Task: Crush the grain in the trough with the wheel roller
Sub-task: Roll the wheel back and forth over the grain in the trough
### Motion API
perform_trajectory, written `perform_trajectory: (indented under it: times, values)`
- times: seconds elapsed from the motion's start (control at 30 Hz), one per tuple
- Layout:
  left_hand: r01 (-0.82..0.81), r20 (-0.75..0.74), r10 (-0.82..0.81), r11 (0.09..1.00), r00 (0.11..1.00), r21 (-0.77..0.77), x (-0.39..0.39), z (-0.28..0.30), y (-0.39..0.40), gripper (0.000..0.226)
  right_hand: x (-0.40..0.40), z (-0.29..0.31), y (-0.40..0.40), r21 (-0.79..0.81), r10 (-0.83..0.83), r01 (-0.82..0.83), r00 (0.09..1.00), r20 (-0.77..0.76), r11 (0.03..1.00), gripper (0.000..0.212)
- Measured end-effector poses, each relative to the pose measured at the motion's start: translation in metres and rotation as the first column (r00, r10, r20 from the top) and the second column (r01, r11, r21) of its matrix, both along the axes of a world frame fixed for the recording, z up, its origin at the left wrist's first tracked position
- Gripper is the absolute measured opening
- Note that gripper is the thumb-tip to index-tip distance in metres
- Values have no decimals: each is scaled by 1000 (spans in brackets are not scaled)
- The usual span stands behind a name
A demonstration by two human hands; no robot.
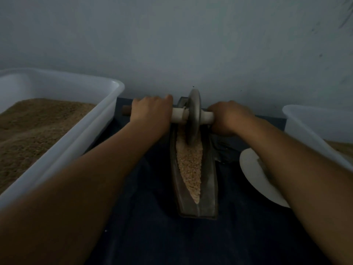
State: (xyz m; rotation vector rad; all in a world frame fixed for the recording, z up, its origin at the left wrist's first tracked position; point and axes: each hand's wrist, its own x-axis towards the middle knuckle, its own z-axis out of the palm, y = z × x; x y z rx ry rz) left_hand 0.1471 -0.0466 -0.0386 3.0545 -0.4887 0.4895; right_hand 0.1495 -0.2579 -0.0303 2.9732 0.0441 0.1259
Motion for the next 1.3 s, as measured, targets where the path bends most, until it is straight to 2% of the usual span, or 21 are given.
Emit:
perform_trajectory:
  times: [0.1, 0.23, 0.4, 0.63, 0.8, 1.0, 1.1, 1.23, 1.3]
  values:
    - [-16, -30, 15, 999, 999, -30, 8, 0, 0, 35, 4, 5, 2, -3, 14, -14, 1000, 3, 1000, 26]
    - [-40, -24, 40, 999, 999, -3, 1, -8, 4, 29, -10, 2, 6, -17, 33, -31, 991, 133, 999, 20]
    - [-65, 34, 63, 996, 997, 58, -29, -13, 6, 25, -49, -9, 9, -12, 62, -61, 972, 225, 998, 13]
    - [39, 175, -50, 997, 983, 64, -81, -12, 17, 23, -116, -21, 14, 21, 105, -120, 931, 349, 993, 16]
    - [120, 167, -117, 993, 979, -8, -111, -5, 31, 25, -152, -20, 17, 105, 130, -197, 884, 449, 975, 20]
    - [75, 192, -84, 996, 978, 53, -114, -11, 30, 26, -151, -17, 16, 69, 173, -216, 904, 391, 974, 13]
    - [75, 182, -82, 996, 980, 44, -99, -18, 28, 38, -133, -22, 14, 46, 203, -242, 892, 404, 969, 16]
    - [83, 128, -81, 996, 988, -11, -63, -19, 18, 38, -96, -25, 10, -56, 167, -158, 897, 410, 986, 18]
    - [62, 98, -61, 998, 993, -8, -45, -17, 12, 43, -75, -23, 9, -49, 133, -124, 920, 370, 991, 18]
